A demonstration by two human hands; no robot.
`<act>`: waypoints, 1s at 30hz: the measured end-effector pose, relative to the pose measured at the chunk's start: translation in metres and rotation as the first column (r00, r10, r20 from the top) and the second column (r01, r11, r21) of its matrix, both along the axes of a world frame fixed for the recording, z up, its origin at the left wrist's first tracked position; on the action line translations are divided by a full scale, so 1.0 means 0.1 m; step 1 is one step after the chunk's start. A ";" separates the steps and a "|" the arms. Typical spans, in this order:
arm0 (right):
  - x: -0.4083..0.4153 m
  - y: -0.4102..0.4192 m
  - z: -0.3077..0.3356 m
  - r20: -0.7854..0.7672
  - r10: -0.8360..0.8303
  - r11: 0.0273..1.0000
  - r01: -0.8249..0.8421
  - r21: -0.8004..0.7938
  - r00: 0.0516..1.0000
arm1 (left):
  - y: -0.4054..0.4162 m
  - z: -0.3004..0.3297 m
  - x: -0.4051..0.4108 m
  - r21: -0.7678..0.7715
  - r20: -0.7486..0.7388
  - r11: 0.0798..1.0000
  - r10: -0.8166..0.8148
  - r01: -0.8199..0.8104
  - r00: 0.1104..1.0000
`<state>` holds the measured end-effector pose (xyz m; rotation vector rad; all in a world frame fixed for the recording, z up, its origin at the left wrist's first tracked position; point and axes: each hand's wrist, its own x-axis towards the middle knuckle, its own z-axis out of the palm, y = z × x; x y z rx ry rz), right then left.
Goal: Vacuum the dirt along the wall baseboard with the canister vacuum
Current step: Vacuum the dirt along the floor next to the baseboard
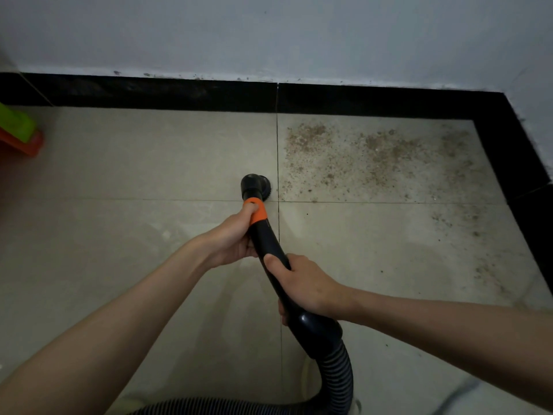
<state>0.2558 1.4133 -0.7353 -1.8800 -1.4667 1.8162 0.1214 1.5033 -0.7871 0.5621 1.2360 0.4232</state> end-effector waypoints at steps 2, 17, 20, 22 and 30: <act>0.00 -0.03 0.01 0.003 -0.021 1.000 0.021 -0.002 1.000 | -0.01 0.02 0.02 0.009 0.003 1.000 -0.015 0.014 1.000; 0.10 -0.16 -0.04 0.042 -0.156 0.986 0.153 0.065 0.987 | 0.00 0.05 0.30 0.044 -0.046 0.993 -0.111 0.113 0.993; 0.11 -0.08 -0.06 0.044 -0.173 0.983 0.170 0.076 0.984 | 0.06 0.04 0.33 0.066 -0.059 0.993 -0.098 0.102 0.993; 0.12 0.02 -0.07 0.045 -0.178 0.981 0.174 0.084 0.983 | 0.13 0.06 0.36 0.072 -0.055 0.994 -0.081 0.085 0.995; 0.15 0.38 -0.20 0.043 -0.209 0.971 0.202 0.131 0.977 | 0.46 0.04 0.46 0.119 -0.058 0.992 -0.035 0.042 0.998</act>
